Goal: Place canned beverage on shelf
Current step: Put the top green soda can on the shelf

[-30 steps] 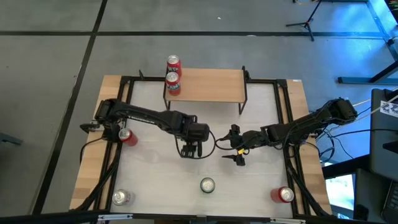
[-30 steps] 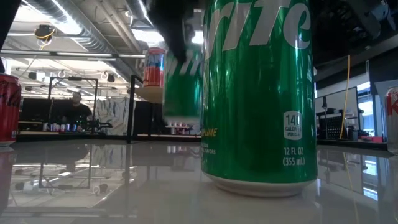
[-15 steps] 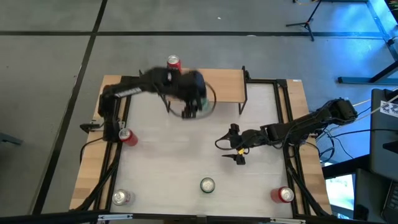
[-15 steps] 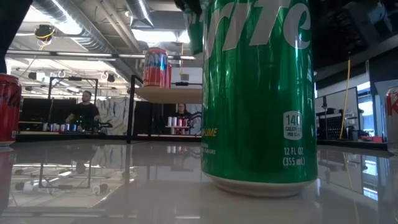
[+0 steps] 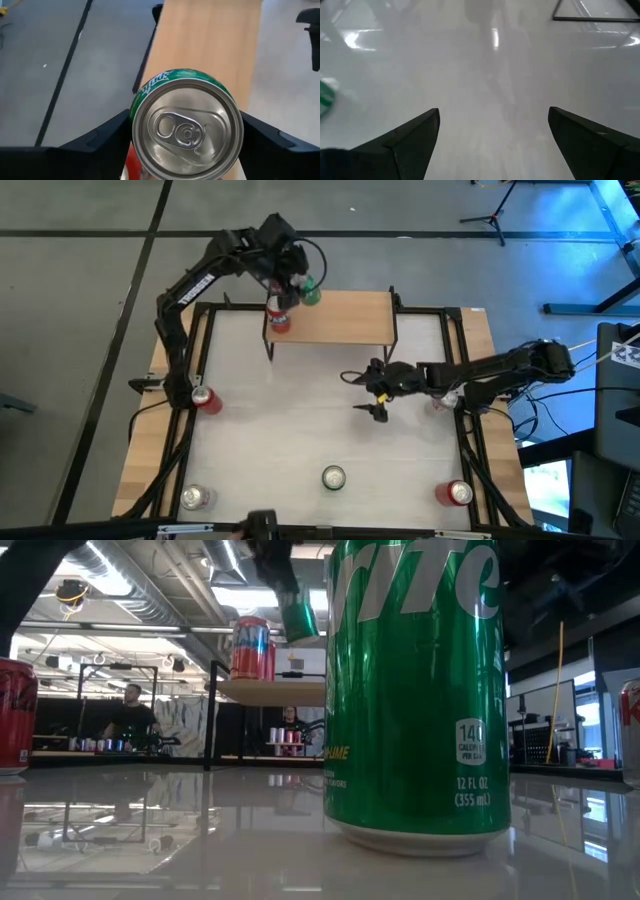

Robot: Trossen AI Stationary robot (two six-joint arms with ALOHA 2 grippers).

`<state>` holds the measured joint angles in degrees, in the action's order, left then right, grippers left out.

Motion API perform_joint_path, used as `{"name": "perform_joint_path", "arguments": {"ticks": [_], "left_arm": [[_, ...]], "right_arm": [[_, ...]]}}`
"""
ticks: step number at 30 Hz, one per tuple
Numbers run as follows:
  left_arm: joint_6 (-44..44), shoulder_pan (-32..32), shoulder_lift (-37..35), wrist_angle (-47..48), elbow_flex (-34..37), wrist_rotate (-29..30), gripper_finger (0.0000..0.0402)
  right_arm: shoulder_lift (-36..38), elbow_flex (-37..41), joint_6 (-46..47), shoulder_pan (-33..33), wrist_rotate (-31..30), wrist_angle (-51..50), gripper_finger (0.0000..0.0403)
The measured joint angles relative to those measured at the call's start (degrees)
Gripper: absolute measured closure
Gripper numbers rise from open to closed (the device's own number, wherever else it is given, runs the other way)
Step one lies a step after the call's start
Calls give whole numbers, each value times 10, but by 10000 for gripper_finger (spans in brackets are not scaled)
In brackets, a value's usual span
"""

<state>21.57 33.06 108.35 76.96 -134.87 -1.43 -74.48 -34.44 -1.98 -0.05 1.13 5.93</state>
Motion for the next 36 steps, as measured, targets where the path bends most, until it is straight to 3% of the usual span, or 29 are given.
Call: {"name": "perform_joint_path", "arguments": {"ticks": [7,16,29,36], "left_arm": [[45,23,43,-2,0,-43,121],[71,24,95,6,0,-20,121],[71,35,97,19,5,13,121],[71,34,97,19,5,7,92]], "right_arm": [[0,0,-6,-40,0,0,33],[0,0,-15,-41,0,0,33],[0,0,-15,-41,15,-4,33],[0,0,-25,-41,15,0,33]]}}
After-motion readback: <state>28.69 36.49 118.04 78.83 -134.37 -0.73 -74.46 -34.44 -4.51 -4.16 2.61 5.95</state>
